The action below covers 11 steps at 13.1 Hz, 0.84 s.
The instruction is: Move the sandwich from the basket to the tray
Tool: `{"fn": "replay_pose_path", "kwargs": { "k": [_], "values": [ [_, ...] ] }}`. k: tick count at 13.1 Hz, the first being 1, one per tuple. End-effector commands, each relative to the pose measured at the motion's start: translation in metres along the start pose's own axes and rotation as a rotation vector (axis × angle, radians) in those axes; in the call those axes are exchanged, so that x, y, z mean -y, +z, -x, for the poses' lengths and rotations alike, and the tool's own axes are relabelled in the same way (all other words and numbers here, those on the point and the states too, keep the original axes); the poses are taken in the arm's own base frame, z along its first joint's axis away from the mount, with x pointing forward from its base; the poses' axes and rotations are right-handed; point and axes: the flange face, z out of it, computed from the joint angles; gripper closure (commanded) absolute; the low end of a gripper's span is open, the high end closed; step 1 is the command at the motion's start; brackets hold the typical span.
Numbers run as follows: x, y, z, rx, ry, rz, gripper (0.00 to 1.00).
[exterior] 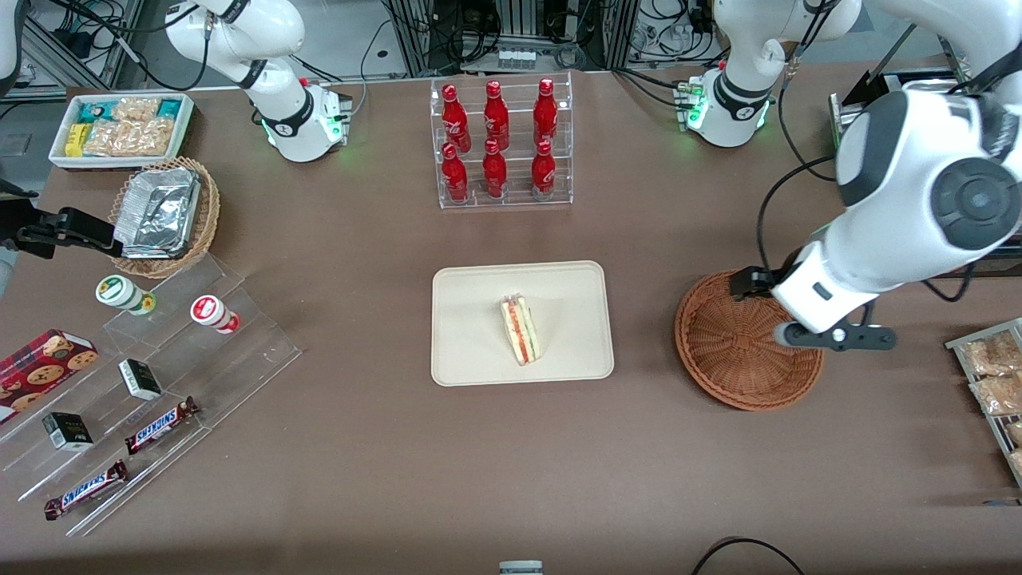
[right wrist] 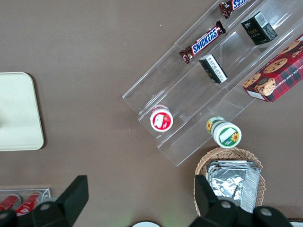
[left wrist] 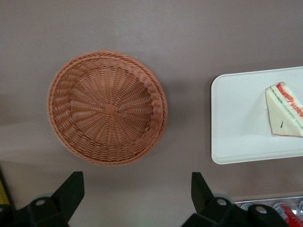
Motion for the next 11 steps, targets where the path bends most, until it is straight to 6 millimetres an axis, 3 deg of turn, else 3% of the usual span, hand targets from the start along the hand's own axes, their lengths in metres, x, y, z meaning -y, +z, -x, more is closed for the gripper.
{"fn": "replay_pose_path", "kwargs": {
  "k": [1, 3, 9, 11],
  "values": [
    [0.033, -0.017, 0.027, 0.007, 0.039, 0.000, 0.00],
    [0.066, -0.025, 0.047, 0.005, 0.072, 0.009, 0.00],
    [0.089, -0.068, 0.088, 0.000, 0.121, -0.007, 0.00],
    [0.090, -0.073, 0.093, -0.010, 0.116, -0.009, 0.00]
  ]
}}
